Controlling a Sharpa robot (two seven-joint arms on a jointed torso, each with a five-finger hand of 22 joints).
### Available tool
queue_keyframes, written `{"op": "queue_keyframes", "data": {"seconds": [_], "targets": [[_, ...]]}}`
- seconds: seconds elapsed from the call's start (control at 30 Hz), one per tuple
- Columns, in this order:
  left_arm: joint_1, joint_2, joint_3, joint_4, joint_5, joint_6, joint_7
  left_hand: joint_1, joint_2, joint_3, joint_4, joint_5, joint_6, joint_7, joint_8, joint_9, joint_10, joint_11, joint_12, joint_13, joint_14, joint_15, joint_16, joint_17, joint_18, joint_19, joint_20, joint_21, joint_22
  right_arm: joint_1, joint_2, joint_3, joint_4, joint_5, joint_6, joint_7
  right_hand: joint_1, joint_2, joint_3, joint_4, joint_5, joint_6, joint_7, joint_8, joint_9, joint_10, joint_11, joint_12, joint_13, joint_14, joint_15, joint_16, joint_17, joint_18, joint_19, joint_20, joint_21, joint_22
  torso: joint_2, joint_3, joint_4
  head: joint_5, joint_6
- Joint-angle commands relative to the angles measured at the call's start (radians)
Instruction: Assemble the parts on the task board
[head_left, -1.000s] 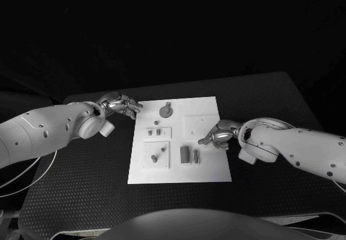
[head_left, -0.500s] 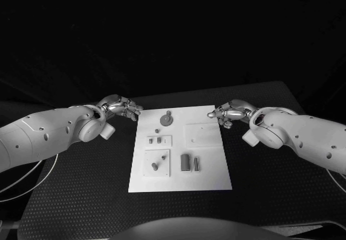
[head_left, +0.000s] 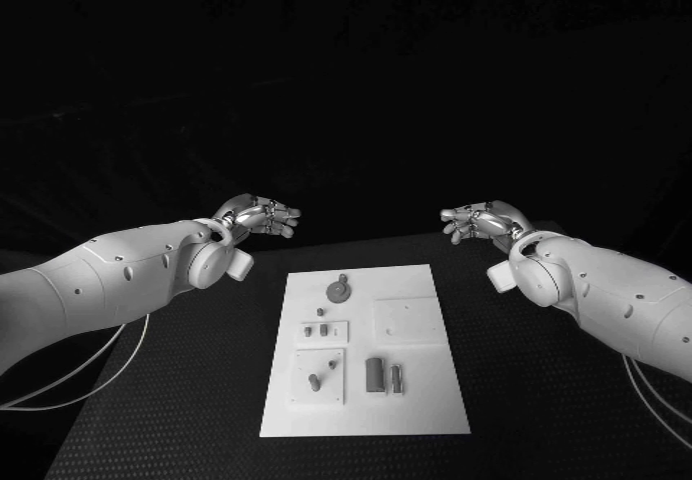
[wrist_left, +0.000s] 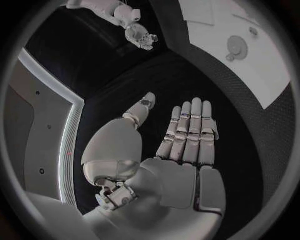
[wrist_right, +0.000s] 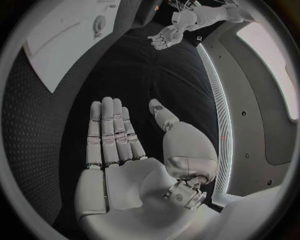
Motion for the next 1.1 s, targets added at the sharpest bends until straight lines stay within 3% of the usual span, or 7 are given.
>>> {"op": "queue_keyframes", "data": {"seconds": [0.03,0.47,0.5,0.53,0.57,0.63,1.1], "targets": [[0.013,0.019,0.002,-0.021,0.108,-0.016,0.047,-0.004,-0.003,-0.001,0.001,0.001,-0.027,-0.007,-0.014,-0.005,-0.053,-0.002,-0.004,-0.026,-0.057,0.023,-0.046,-0.026,0.001,-0.039,0.022,-0.006,-0.023,-0.013,0.026,0.035,-0.035,0.087,0.009,0.065,-0.013,0.004,-0.002,-0.014,0.004,-0.032,0.001,-0.013,-0.010,-0.028,0.017,-0.052,-0.054,-0.107,0.062,-0.134,-0.066,-0.052,-0.133,0.034,-0.097,-0.043,-0.021,0.0013,-0.0024,0.011,0.031],[0.014,0.085,0.003,-0.087,0.154,0.015,0.073,-0.027,-0.005,-0.038,-0.001,0.000,-0.104,-0.041,-0.039,-0.005,-0.168,-0.027,0.002,-0.080,-0.133,0.046,-0.103,-0.069,0.006,-0.111,0.050,-0.002,-0.081,-0.034,0.049,0.054,-0.089,0.127,0.037,0.075,-0.023,0.011,-0.020,0.002,-0.003,-0.117,0.000,-0.032,-0.040,-0.166,0.046,-0.192,-0.210,-0.271,0.104,-0.310,-0.182,-0.126,-0.365,0.074,-0.209,-0.051,-0.046,0.0045,-0.0018,0.027,0.074],[0.014,0.080,0.002,-0.084,0.120,-0.006,0.043,-0.942,0.057,-0.450,0.287,-0.049,-0.767,-0.172,-0.355,-0.402,-1.014,-0.172,-0.065,-0.221,-0.881,-0.142,-0.296,-0.681,-0.015,-0.804,-0.038,-0.067,-0.937,-0.034,0.052,0.054,-0.096,0.100,0.009,0.050,-0.801,0.021,-0.477,0.255,-0.054,-0.834,-0.177,-0.156,-0.634,-1.026,-0.118,-0.263,-0.541,-0.870,-0.084,-0.638,-0.701,-0.207,-0.700,-0.125,-0.571,-0.364,-0.040,0.0034,-0.0014,0.022,0.067],[0.013,0.080,0.002,-0.083,0.121,-0.007,0.044,-0.942,0.057,-0.450,0.287,-0.049,-0.767,-0.172,-0.355,-0.402,-1.014,-0.172,-0.065,-0.221,-0.881,-0.142,-0.296,-0.681,-0.015,-0.804,-0.038,-0.067,-0.937,-0.034,0.052,0.053,-0.095,0.101,0.008,0.051,-0.801,0.021,-0.477,0.255,-0.054,-0.834,-0.177,-0.156,-0.634,-1.026,-0.118,-0.263,-0.541,-0.870,-0.084,-0.638,-0.701,-0.207,-0.700,-0.125,-0.571,-0.365,-0.040,0.0029,-0.0010,0.022,0.067],[0.012,0.079,0.003,-0.080,0.121,-0.011,0.045,-0.942,0.057,-0.450,0.287,-0.049,-0.767,-0.172,-0.355,-0.402,-1.014,-0.172,-0.065,-0.221,-0.881,-0.142,-0.296,-0.681,-0.015,-0.804,-0.038,-0.067,-0.937,-0.034,0.051,0.053,-0.091,0.102,0.006,0.052,-0.801,0.021,-0.477,0.255,-0.054,-0.834,-0.177,-0.156,-0.634,-1.026,-0.118,-0.263,-0.541,-0.870,-0.084,-0.638,-0.701,-0.207,-0.700,-0.125,-0.571,-1.090,-0.041,0.0014,0.0003,0.020,0.068],[0.008,0.077,0.006,-0.068,0.123,-0.023,0.048,-0.942,0.057,-0.450,0.287,-0.049,-0.767,-0.172,-0.355,-0.402,-1.014,-0.172,-0.065,-0.221,-0.881,-0.142,-0.296,-0.681,-0.015,-0.804,-0.038,-0.067,-0.937,-0.035,0.046,0.051,-0.079,0.108,-0.004,0.055,-0.801,0.021,-0.477,0.255,-0.054,-0.834,-0.177,-0.156,-0.634,-1.026,-0.118,-0.263,-0.541,-0.870,-0.084,-0.638,-0.701,-0.207,-0.700,-0.125,-0.571,-1.090,-0.042,-0.0039,0.0050,0.014,0.069],[-0.112,0.018,0.077,0.262,0.183,-0.353,0.154,-0.942,0.057,-0.450,0.287,-0.049,-0.767,-0.172,-0.355,-0.402,-1.014,-0.172,-0.065,-0.221,-0.881,-0.142,-0.296,-0.681,-0.015,-0.804,-0.038,-0.067,-0.937,-0.061,-0.079,0.002,0.251,0.271,-0.260,0.142,-0.801,0.021,-0.477,0.255,-0.054,-0.834,-0.177,-0.156,-0.634,-1.026,-0.118,-0.263,-0.541,-0.870,-0.084,-0.638,-0.701,-0.207,-0.700,-0.125,-0.571,-1.090,-0.062,-0.1047,0.0947,-0.101,0.104]]}}
